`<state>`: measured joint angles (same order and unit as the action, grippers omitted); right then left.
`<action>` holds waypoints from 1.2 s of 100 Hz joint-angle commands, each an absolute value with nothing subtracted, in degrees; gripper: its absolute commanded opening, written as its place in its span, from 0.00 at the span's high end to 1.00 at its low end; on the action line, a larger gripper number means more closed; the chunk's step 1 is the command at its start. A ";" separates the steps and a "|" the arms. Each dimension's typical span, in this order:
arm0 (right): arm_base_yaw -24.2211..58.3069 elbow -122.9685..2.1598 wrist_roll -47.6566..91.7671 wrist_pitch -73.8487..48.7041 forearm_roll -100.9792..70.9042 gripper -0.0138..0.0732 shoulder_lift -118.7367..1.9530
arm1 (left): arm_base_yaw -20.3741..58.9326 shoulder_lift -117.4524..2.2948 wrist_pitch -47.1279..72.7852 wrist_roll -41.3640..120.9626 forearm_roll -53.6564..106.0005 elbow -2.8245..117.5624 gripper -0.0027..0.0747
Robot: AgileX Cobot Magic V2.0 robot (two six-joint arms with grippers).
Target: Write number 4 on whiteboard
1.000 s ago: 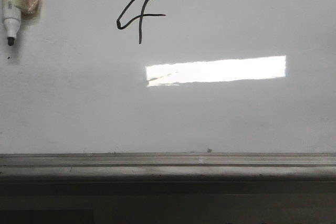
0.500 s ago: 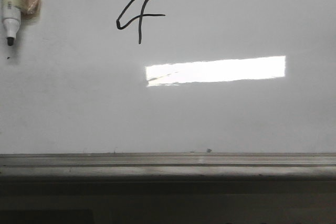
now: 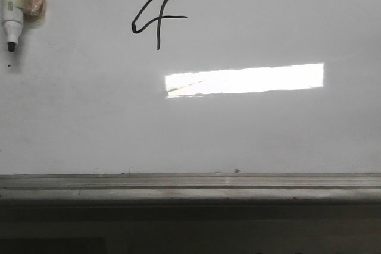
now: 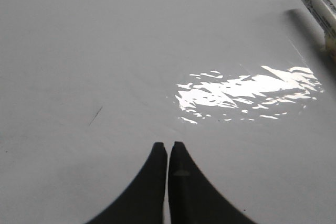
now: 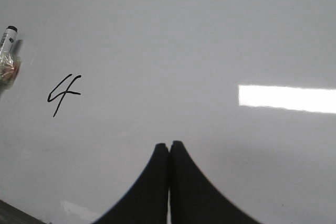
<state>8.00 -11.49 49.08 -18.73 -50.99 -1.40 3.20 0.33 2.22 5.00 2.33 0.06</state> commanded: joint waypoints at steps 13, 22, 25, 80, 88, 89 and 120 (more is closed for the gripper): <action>7.79 -12.76 49.57 -14.42 -51.85 0.92 -2.15 | 3.21 1.93 -1.78 4.44 2.82 -1.42 0.99; 7.79 -12.62 48.17 -11.38 -43.57 0.92 -2.15 | 3.21 1.93 -1.78 4.44 2.82 -1.42 0.99; 7.56 -12.34 44.96 -10.24 -38.94 0.92 -2.15 | 3.21 1.93 -1.78 4.44 2.82 -1.42 0.99; -4.78 1.63 14.60 2.88 0.71 0.92 -0.44 | 3.21 1.93 -1.78 4.44 2.82 -1.42 0.99; -4.78 1.75 14.02 -1.43 0.68 0.92 1.88 | 3.21 1.84 -1.78 4.44 2.82 -1.42 0.99; -4.78 1.75 14.02 -1.53 0.68 0.92 1.85 | 3.21 1.84 -1.78 4.44 2.82 -1.42 0.99; -4.78 1.64 14.14 -3.83 1.67 0.92 1.76 | 3.21 1.84 -1.78 4.44 2.82 -1.42 0.99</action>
